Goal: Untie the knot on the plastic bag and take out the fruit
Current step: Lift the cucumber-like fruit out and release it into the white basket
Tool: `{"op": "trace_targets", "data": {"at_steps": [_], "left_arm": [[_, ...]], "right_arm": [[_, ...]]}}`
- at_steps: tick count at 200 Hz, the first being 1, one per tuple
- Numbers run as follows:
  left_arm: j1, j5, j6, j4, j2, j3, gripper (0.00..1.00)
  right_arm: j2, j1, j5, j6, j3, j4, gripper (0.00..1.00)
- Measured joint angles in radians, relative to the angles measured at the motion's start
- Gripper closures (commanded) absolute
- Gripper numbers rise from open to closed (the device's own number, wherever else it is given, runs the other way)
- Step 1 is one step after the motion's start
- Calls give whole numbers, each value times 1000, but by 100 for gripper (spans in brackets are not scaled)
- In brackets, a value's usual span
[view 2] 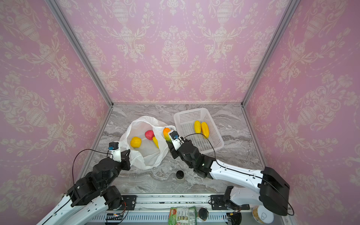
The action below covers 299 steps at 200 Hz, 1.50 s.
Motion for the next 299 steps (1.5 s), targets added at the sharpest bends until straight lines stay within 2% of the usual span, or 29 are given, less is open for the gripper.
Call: {"op": "trace_targets", "data": {"at_steps": [17, 40, 60, 88, 149, 205, 237, 267, 299], "left_arm": [[0, 0, 0, 0, -18, -2, 100], [0, 0, 0, 0, -27, -2, 100], [0, 0, 0, 0, -26, -3, 100], [0, 0, 0, 0, -26, -3, 100], [0, 0, 0, 0, -24, -3, 100], [0, -6, 0, 0, -18, -3, 100], [0, -6, 0, 0, -13, -3, 100], [0, -7, 0, 0, -13, -3, 100], [0, -7, 0, 0, -13, -3, 100]], "right_arm": [[-45, -102, 49, 53, -29, -10, 81], [-31, -258, 69, 149, -25, -80, 82], [40, -377, 49, 235, -9, -144, 82], [204, -477, -42, 319, 58, -227, 78], [585, -500, -190, 343, 349, -355, 78], [732, -501, -214, 346, 446, -411, 68], [772, -504, -210, 344, 505, -436, 58], [773, -508, -195, 326, 528, -442, 26], [747, -507, -188, 310, 512, -435, 15]]}}
